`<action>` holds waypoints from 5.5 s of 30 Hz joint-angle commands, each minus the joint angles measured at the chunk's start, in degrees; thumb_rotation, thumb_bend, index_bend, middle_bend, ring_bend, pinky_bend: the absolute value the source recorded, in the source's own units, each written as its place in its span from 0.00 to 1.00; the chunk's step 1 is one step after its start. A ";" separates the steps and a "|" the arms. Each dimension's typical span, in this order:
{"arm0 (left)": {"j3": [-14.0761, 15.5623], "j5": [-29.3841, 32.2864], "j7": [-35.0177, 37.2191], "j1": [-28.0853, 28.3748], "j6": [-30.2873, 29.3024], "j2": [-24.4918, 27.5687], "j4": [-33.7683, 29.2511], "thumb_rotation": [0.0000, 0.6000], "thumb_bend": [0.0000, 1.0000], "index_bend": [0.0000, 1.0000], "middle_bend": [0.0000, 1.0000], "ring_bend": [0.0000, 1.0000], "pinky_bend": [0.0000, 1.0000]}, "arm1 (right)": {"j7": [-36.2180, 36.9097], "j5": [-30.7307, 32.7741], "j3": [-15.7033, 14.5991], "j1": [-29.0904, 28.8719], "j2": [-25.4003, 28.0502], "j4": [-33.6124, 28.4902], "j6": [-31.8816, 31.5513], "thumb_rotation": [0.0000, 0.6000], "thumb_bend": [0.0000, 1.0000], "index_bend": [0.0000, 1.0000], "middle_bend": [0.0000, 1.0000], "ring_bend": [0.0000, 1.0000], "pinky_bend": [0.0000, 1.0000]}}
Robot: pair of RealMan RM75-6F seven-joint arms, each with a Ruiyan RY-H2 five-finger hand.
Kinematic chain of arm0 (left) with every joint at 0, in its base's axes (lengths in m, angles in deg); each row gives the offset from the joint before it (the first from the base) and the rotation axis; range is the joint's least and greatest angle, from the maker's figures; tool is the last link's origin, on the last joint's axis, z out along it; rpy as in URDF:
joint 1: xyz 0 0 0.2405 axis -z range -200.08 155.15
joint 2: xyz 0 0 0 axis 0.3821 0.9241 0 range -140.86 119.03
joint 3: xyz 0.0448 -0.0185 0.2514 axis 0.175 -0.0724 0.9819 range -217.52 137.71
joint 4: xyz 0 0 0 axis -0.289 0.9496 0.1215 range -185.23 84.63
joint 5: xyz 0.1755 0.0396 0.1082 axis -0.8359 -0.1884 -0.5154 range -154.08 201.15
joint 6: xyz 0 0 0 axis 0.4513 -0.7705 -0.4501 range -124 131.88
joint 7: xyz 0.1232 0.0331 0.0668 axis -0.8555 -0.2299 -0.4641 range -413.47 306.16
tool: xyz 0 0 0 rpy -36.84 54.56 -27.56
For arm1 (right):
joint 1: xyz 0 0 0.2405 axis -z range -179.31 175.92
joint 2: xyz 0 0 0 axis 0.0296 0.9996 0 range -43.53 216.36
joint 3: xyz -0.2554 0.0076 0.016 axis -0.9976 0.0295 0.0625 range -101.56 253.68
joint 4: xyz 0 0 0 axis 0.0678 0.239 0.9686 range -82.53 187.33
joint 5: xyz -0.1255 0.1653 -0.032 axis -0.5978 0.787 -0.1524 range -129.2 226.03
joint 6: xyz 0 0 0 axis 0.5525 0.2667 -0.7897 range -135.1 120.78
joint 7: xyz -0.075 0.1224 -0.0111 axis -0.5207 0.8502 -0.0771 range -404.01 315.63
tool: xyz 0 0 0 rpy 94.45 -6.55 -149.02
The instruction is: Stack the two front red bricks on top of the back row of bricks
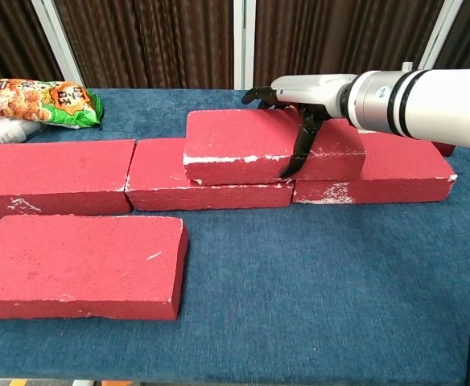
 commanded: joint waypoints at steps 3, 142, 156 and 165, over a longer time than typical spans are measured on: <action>0.10 0.04 0.81 0.08 0.36 0.21 0.03 1.00 0.00 0.04 0.00 0.00 0.00 | 0.70 0.45 -0.40 -0.38 -0.55 0.91 0.43 1.00 0.05 0.00 0.19 0.17 0.05; 4.11 23.30 -40.44 22.90 17.55 -15.12 -27.28 1.00 0.09 0.01 0.15 0.22 0.18 | 33.60 -25.93 2.66 25.25 27.91 -16.75 -16.45 1.00 0.00 0.00 0.00 0.00 0.00; -1.55 25.22 -32.65 25.33 19.90 -0.93 -25.31 1.00 0.09 0.01 0.15 0.22 0.18 | 34.86 -27.25 2.51 26.60 29.44 -17.39 -16.88 1.00 0.00 0.00 0.00 0.00 0.00; -5.89 28.94 -21.21 31.36 33.39 0.11 -15.27 1.00 0.09 0.01 0.15 0.22 0.17 | 34.21 -30.20 2.17 28.48 30.61 -19.92 -20.45 1.00 0.00 0.00 0.00 0.00 0.00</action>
